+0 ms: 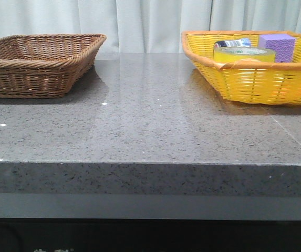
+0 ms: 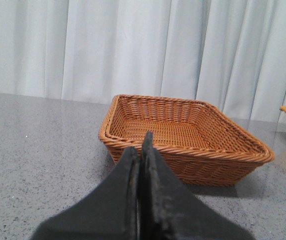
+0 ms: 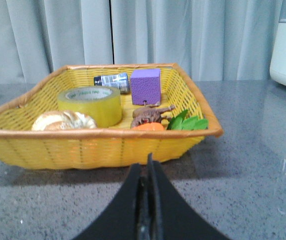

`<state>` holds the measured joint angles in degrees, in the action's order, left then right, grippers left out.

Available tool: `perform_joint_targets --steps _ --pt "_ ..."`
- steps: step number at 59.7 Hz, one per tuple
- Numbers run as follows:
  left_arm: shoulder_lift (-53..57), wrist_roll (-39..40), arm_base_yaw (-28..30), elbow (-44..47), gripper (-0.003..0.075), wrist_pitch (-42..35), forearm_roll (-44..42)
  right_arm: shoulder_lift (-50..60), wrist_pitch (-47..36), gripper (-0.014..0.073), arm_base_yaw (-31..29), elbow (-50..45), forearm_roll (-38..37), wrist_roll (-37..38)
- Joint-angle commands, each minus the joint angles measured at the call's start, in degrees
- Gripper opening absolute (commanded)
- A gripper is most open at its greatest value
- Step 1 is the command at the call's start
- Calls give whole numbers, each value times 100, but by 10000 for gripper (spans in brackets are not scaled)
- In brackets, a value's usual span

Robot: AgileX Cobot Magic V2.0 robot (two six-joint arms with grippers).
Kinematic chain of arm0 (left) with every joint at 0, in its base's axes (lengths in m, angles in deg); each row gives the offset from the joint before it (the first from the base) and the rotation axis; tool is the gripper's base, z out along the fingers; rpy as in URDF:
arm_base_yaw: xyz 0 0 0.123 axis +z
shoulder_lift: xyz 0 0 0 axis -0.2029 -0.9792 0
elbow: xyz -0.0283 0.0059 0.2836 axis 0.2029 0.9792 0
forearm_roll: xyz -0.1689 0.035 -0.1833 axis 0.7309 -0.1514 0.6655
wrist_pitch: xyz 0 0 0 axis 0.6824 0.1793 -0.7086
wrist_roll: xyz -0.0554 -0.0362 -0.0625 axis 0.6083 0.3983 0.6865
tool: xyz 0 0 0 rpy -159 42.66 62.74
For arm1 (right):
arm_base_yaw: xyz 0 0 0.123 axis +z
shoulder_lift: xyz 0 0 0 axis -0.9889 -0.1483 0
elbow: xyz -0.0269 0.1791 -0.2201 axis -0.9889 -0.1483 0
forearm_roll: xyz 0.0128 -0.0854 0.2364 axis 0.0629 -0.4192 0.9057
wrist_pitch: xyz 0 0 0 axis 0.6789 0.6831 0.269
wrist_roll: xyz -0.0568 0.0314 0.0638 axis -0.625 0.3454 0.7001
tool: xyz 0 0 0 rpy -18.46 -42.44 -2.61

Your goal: Transfer tape with both arms

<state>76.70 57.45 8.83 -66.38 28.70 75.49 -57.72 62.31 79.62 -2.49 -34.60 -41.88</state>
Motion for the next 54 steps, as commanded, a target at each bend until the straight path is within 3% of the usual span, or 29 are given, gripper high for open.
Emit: perform_joint_targets --steps 1,13,25,43,54 --pt "101 33 -5 -132 -20 -452 77 146 -390 -69 -18 480 94 -37" --pt "63 33 -5 -1051 -20 151 77 23 462 -69 -18 1531 89 -42" --pt "-300 33 -5 -2343 -20 1294 77 -616 1198 -69 -18 2782 89 -42" --pt "-1655 33 -5 -4160 -20 3092 77 -1928 2603 -69 -18 4551 89 -42" --pt "-2435 33 -5 -4654 -20 3573 77 -2544 3115 -69 -18 4984 89 -42"
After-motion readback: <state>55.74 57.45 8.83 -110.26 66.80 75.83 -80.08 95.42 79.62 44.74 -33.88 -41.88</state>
